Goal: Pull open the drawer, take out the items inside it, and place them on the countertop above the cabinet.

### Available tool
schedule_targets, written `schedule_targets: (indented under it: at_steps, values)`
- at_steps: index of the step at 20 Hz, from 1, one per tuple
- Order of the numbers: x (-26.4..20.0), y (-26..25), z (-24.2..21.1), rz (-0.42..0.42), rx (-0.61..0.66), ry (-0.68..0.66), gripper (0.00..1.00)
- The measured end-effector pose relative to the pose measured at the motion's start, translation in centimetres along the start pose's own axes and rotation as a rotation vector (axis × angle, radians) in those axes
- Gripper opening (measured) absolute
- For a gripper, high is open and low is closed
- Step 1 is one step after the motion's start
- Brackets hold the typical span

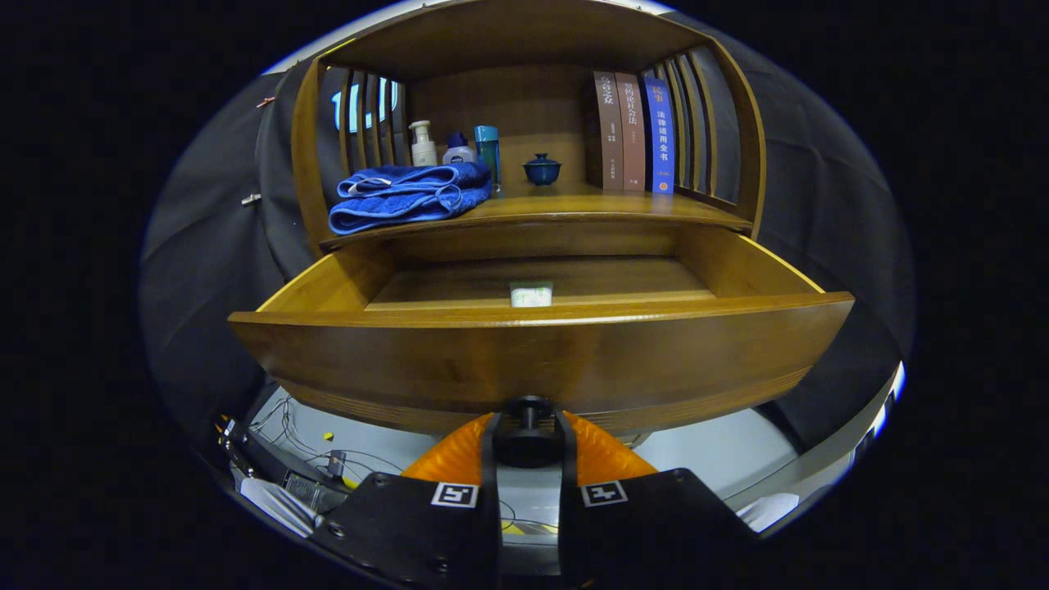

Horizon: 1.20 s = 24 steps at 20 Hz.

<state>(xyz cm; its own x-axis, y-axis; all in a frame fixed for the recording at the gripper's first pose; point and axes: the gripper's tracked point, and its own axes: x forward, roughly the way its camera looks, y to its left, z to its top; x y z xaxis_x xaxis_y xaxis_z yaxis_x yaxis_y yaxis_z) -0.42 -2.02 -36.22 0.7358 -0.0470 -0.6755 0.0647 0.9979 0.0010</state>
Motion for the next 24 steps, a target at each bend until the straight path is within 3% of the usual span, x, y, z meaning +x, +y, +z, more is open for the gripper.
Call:
schedule_targets:
  at_steps: [5,11,13,18,24]
  values:
    - [-2.5,0.1,-2.0,0.001,0.005,0.035,0.31]
    - [-2.4,0.0,-2.9,-0.006,0.004,0.05,0.31]
    - [-3.3,0.2,-2.5,0.004,0.033,0.048,0.43]
    - [-7.1,-0.1,0.2,-0.018,0.032,0.017,1.0]
    - [-7.1,1.4,8.5,0.037,0.053,-0.048,0.99]
